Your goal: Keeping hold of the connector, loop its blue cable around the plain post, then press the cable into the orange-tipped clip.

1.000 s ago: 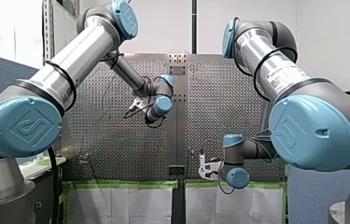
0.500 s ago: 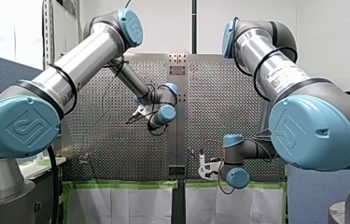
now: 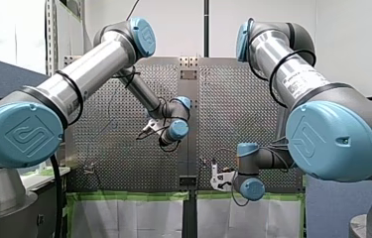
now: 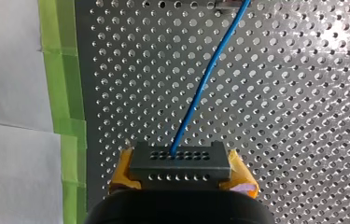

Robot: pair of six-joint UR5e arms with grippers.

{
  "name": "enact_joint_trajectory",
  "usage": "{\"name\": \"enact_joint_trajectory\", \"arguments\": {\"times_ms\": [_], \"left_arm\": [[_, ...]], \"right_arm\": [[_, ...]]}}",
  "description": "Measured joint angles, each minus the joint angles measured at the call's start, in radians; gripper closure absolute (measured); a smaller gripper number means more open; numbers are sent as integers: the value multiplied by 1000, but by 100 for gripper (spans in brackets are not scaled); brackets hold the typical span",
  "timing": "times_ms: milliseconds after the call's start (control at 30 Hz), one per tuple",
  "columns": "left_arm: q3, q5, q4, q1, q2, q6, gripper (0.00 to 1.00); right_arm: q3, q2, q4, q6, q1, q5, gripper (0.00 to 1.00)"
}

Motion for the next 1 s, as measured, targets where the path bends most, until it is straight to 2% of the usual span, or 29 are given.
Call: {"name": "enact_joint_trajectory", "arguments": {"times_ms": [167,433,633,1000], "left_arm": [[4,-6,-6,-1,-36,-3,0],[6,-6,-11,5,-81,-36,0],[7,13,-7,14,-84,-51,0],[7,80,-21,28,-85,-116,0]], "right_arm": [[0,0,0,0,0,0,100],[0,0,2,0,0,0,100],[0,0,1,1,-3,0,100],[0,0,11,0,-9,-2,100]]}}
